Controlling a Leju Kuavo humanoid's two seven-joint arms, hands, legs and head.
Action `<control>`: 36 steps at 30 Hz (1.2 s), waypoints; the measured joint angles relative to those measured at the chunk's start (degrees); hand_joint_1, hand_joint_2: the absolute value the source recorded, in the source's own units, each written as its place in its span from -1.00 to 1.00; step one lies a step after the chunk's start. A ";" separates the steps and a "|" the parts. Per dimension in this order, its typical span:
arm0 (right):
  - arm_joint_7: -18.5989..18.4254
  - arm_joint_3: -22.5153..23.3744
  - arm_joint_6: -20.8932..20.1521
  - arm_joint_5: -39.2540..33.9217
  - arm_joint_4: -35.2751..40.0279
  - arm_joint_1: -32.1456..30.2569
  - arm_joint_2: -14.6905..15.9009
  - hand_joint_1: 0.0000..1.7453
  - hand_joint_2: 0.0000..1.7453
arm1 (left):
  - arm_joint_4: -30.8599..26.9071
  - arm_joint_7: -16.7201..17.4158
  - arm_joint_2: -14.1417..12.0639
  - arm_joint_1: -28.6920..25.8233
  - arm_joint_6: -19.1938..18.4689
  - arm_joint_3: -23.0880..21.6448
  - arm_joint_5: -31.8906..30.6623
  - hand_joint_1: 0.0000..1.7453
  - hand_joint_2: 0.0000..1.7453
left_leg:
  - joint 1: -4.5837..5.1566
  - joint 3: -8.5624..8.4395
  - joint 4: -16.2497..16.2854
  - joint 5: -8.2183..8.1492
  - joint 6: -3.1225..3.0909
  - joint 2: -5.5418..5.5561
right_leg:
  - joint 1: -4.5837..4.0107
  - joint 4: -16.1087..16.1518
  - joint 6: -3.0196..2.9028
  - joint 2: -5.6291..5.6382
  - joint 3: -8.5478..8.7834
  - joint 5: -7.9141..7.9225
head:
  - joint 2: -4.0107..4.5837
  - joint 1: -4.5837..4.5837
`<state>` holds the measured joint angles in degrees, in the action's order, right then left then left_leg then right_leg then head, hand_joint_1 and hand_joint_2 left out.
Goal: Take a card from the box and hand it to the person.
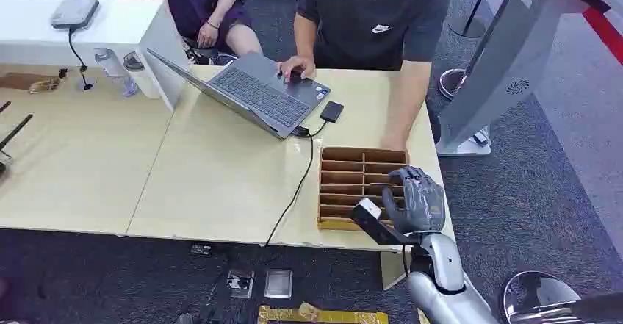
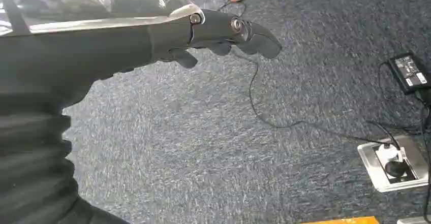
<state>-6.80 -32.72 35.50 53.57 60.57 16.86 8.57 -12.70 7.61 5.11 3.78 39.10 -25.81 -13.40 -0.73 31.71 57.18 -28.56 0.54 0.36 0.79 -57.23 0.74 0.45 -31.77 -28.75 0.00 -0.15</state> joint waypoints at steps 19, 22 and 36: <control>0.17 -0.07 -0.22 -0.11 -0.37 0.07 -0.24 -0.16 1.00 | 0.00 0.11 0.02 0.00 0.00 0.00 0.17 -1.00 1.00 | 0.00 0.00 0.00 0.00 0.00 0.00 | 0.00 0.00 0.00 0.00 0.00 0.00 | 0.00 -0.02; 0.20 -0.09 -0.59 -0.44 -0.79 0.14 -0.33 -0.14 1.00 | 0.00 0.09 0.02 0.00 0.00 0.00 0.17 -1.00 1.00 | 0.00 0.00 0.00 0.00 0.00 0.00 | 0.00 0.00 0.00 0.00 0.00 0.00 | 0.00 0.00; 0.15 -0.17 -0.63 -0.79 -2.49 0.12 -0.48 0.86 1.00 | 0.00 -0.24 0.02 0.01 0.00 -0.02 0.18 -1.00 1.00 | 0.00 0.01 0.00 0.00 0.00 0.00 | 0.00 0.00 0.00 0.00 -0.01 0.00 | 0.00 0.00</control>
<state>-6.64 -32.89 34.86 52.78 58.07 16.98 8.09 -12.70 7.37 5.14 3.78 39.10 -25.83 -13.22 -0.73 31.71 57.18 -28.56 0.55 0.36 0.79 -57.23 0.75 0.45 -31.79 -28.75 0.00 -0.15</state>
